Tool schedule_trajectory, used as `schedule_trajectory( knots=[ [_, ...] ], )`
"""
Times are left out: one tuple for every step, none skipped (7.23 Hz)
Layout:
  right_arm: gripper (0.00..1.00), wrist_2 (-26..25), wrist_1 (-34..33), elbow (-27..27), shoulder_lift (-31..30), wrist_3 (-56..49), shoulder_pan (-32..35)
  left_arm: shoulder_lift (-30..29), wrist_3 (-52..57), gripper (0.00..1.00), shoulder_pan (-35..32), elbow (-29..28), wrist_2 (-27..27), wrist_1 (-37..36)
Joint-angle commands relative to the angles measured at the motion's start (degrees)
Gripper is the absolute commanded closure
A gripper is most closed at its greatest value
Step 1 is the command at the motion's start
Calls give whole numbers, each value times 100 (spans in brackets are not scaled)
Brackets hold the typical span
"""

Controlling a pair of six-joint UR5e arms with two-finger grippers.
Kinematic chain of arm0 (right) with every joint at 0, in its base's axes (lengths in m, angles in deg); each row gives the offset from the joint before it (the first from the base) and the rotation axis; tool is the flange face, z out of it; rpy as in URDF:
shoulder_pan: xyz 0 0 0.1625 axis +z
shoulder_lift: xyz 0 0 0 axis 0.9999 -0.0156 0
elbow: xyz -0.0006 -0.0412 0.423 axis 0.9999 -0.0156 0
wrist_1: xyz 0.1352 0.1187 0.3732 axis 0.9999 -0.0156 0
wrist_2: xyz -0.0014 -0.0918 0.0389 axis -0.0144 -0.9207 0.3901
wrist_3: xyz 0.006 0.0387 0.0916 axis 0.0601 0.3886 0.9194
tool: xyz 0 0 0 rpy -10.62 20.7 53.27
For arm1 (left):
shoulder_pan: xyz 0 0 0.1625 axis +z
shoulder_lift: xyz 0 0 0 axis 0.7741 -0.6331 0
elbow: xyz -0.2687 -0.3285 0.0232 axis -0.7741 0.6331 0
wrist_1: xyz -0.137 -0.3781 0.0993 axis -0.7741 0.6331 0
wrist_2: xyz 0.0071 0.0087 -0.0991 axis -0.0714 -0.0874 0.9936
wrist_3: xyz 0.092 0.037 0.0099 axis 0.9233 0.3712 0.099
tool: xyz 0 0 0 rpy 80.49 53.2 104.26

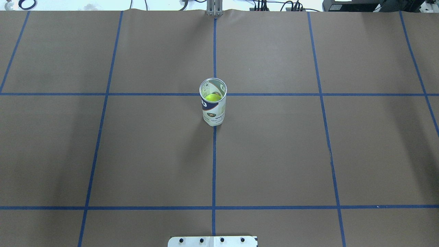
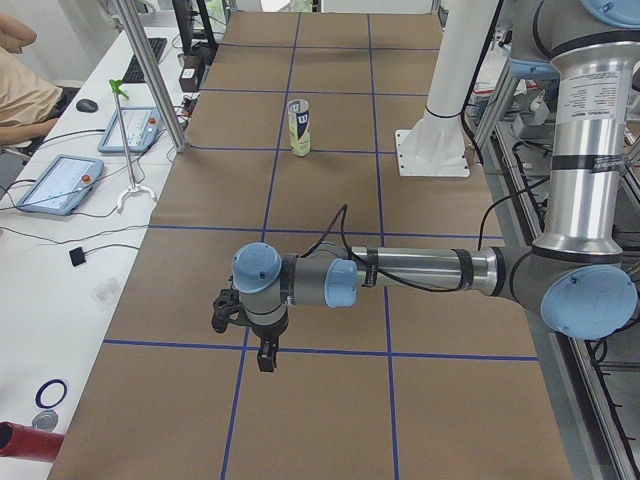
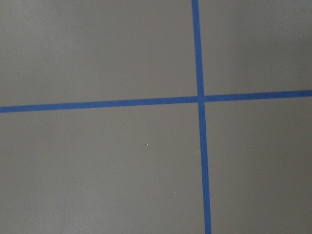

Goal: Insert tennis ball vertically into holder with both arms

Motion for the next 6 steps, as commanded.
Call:
schedule_trajectory(
  knots=[
    [1, -8, 28, -21, 0, -14, 0, 86, -2, 0, -16, 76, 18, 377],
    [1, -8, 37, -29, 9, -14, 0, 87, -2, 1, -7, 76, -8, 377],
    [1, 10, 37, -30, 9, -14, 0, 87, -2, 0, -7, 94, -9, 386],
    [0, -8, 37, -38, 9, -6, -9, 78, 7, 0, -7, 103, 0, 386],
    [0, -16, 37, -38, 0, -14, 0, 61, 7, 0, -7, 111, 35, 386],
    [0, -17, 46, -38, 0, -14, 0, 52, 7, 0, 1, 120, 26, 386]
  ],
)
